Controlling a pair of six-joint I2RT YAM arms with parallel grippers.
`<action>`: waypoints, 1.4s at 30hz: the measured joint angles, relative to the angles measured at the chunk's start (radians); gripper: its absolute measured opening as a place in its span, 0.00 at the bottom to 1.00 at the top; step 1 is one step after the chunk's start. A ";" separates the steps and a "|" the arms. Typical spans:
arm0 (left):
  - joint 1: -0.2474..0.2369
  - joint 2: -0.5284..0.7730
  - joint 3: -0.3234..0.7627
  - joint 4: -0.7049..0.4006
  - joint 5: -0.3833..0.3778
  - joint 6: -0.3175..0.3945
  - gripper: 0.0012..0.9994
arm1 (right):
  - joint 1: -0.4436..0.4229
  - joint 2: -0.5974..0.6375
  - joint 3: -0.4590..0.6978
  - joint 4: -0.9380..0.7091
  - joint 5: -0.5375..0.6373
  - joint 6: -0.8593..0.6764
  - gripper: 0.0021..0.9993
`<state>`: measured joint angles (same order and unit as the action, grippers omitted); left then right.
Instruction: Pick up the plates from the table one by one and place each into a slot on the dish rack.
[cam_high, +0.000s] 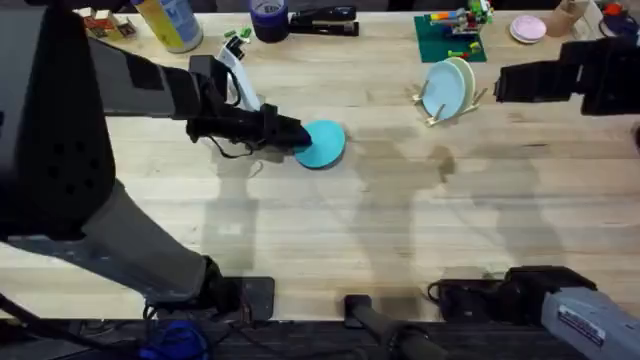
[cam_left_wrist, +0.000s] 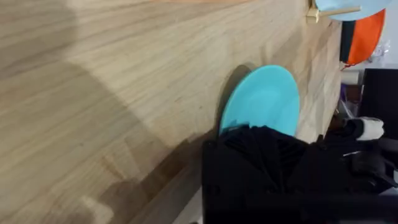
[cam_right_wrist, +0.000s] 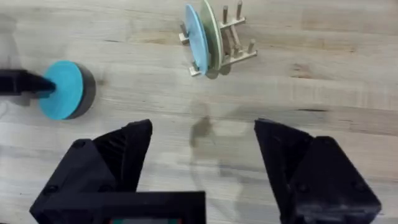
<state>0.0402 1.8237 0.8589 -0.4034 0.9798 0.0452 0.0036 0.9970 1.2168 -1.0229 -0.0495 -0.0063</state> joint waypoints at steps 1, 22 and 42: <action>0.000 0.000 0.000 0.000 0.000 0.000 0.04 | 0.000 0.000 0.000 0.000 0.000 0.000 0.99; 0.000 0.000 -0.001 -0.005 0.001 0.000 0.04 | 0.018 0.095 0.003 -0.003 -0.367 0.303 1.00; 0.000 0.000 -0.001 -0.005 0.001 0.000 0.04 | 0.356 0.094 0.000 -0.003 -0.224 0.615 1.00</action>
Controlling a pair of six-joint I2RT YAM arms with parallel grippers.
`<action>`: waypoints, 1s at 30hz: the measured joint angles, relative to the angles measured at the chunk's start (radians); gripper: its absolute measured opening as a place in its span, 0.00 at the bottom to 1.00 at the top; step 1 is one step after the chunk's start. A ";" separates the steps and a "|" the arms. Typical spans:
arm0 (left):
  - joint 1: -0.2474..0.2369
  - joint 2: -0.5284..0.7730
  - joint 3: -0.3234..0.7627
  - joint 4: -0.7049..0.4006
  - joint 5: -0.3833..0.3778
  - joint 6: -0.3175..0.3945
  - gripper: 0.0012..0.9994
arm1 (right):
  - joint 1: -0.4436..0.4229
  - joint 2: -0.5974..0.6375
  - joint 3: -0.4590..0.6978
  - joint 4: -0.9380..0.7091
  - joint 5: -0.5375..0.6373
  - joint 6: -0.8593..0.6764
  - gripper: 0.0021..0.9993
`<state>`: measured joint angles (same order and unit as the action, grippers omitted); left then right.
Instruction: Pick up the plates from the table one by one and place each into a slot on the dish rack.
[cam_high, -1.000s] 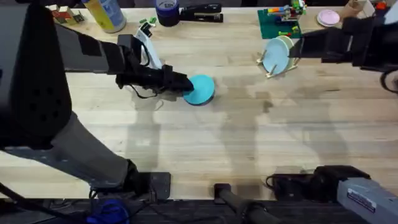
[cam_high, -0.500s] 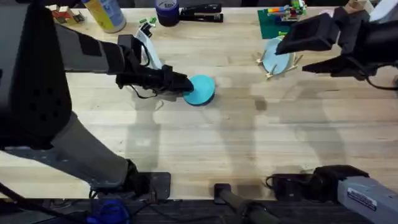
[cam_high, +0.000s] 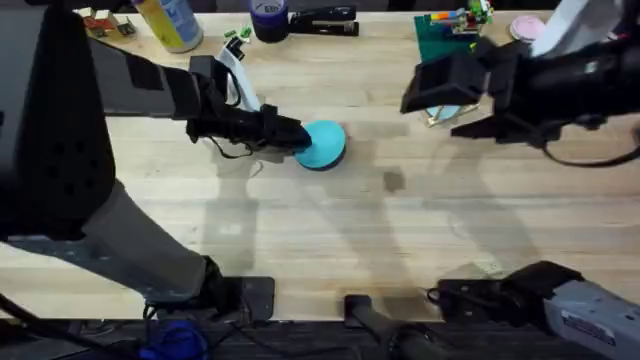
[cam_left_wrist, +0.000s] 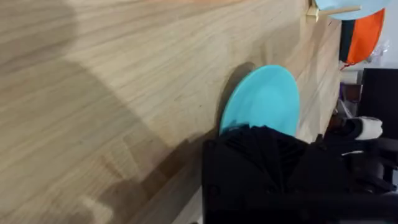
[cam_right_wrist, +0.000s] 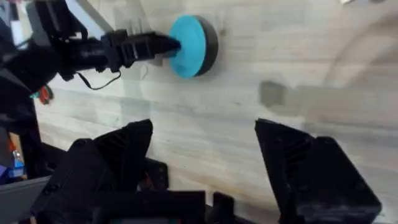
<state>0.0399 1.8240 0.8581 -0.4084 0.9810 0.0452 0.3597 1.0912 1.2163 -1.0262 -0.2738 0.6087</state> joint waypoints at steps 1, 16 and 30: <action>0.000 0.000 0.000 0.000 0.000 0.000 0.04 | 0.026 0.000 0.000 0.000 0.011 0.025 1.00; 0.000 0.000 0.000 0.000 0.000 0.000 0.04 | 0.424 0.000 -0.081 0.016 0.289 0.511 1.00; 0.000 0.000 0.000 0.000 0.000 0.000 0.04 | 0.584 0.000 -0.304 0.343 0.434 0.831 1.00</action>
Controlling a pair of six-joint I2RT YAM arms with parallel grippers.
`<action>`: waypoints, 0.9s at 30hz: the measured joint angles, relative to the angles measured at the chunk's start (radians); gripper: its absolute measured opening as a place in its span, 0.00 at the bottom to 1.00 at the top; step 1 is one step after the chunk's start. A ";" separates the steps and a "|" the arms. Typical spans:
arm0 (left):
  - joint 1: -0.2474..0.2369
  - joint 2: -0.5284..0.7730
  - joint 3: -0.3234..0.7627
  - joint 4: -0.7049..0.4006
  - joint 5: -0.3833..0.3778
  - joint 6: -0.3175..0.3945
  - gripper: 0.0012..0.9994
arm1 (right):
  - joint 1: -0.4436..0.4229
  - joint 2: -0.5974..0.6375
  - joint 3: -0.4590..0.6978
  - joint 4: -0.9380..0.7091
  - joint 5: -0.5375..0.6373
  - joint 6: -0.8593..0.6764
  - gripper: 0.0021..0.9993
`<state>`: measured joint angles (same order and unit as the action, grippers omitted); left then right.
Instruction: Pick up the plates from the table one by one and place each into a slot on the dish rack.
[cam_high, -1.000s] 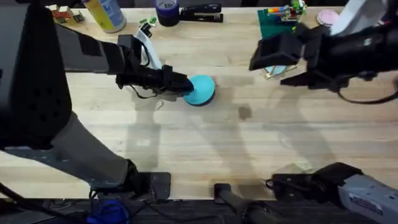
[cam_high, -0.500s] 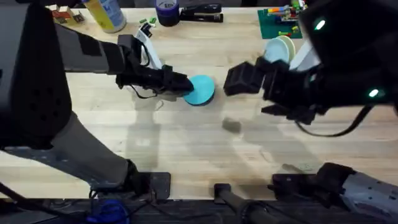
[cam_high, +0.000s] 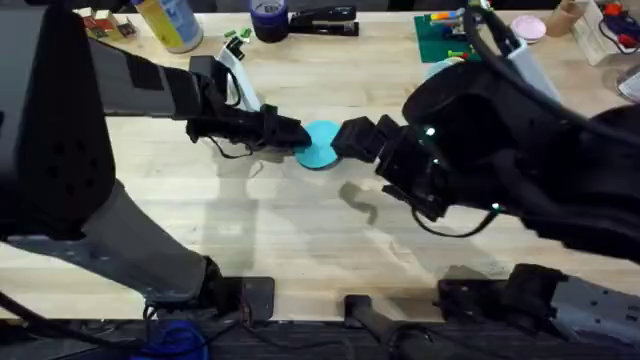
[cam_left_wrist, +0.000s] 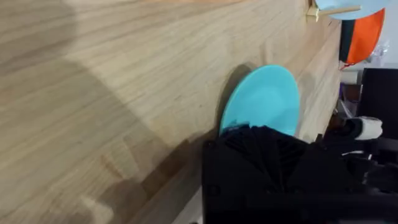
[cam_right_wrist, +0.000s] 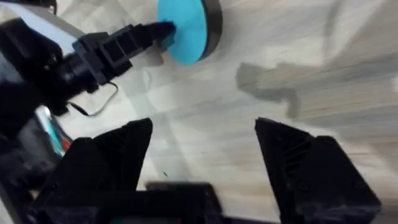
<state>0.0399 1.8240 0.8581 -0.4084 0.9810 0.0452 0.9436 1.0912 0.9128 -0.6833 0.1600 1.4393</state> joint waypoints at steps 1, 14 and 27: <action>0.000 0.000 0.000 0.000 0.000 0.000 0.04 | 0.000 0.000 -0.013 0.023 0.002 0.019 1.00; 0.000 0.000 0.000 0.000 0.000 0.000 0.04 | 0.001 0.000 -0.088 0.121 0.020 0.125 1.00; 0.000 0.000 0.000 0.000 0.000 0.000 0.04 | 0.003 0.111 -0.091 0.218 0.036 0.097 1.00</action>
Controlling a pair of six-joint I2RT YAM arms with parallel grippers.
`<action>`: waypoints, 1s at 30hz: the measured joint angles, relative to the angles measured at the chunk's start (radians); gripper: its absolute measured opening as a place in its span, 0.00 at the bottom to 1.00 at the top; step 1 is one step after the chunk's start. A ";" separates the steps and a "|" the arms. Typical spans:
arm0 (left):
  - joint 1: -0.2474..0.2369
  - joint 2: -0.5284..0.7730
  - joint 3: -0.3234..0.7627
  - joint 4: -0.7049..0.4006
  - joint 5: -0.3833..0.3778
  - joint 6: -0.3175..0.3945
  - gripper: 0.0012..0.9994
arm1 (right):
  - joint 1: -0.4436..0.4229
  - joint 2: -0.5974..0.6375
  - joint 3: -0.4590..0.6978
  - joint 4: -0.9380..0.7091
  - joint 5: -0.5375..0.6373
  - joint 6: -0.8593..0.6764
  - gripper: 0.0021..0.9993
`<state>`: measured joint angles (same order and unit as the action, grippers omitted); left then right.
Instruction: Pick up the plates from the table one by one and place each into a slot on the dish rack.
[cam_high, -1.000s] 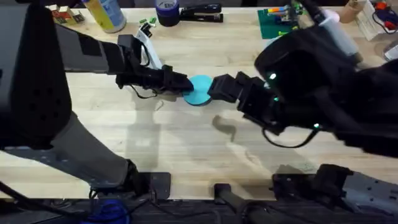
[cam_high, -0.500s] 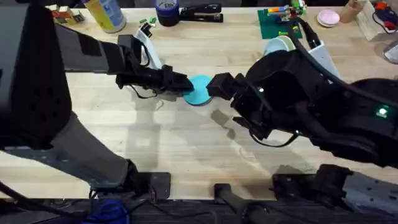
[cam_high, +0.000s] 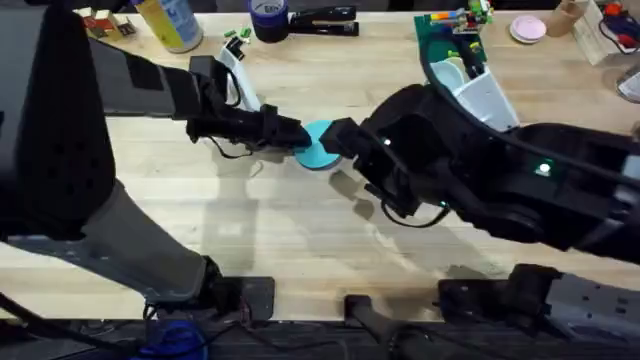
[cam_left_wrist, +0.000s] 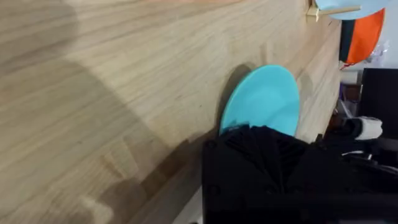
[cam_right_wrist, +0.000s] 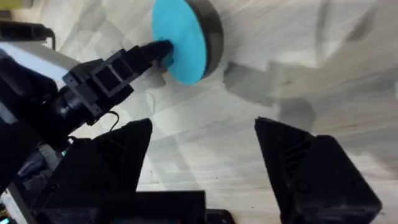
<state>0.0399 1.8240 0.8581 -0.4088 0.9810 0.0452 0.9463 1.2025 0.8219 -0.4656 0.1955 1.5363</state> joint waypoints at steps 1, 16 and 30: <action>0.000 0.000 0.000 0.000 0.000 0.000 0.04 | 0.000 0.007 0.000 0.010 0.000 -0.005 1.00; 0.000 0.000 0.000 0.000 0.000 0.000 0.04 | 0.000 0.172 0.000 0.172 0.000 -0.027 0.99; 0.000 0.000 0.000 0.000 0.000 0.000 0.04 | 0.000 0.265 0.000 0.265 0.032 -0.026 0.99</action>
<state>0.0399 1.8240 0.8581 -0.4091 0.9810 0.0452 0.9461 1.4670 0.8219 -0.2004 0.2272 1.5106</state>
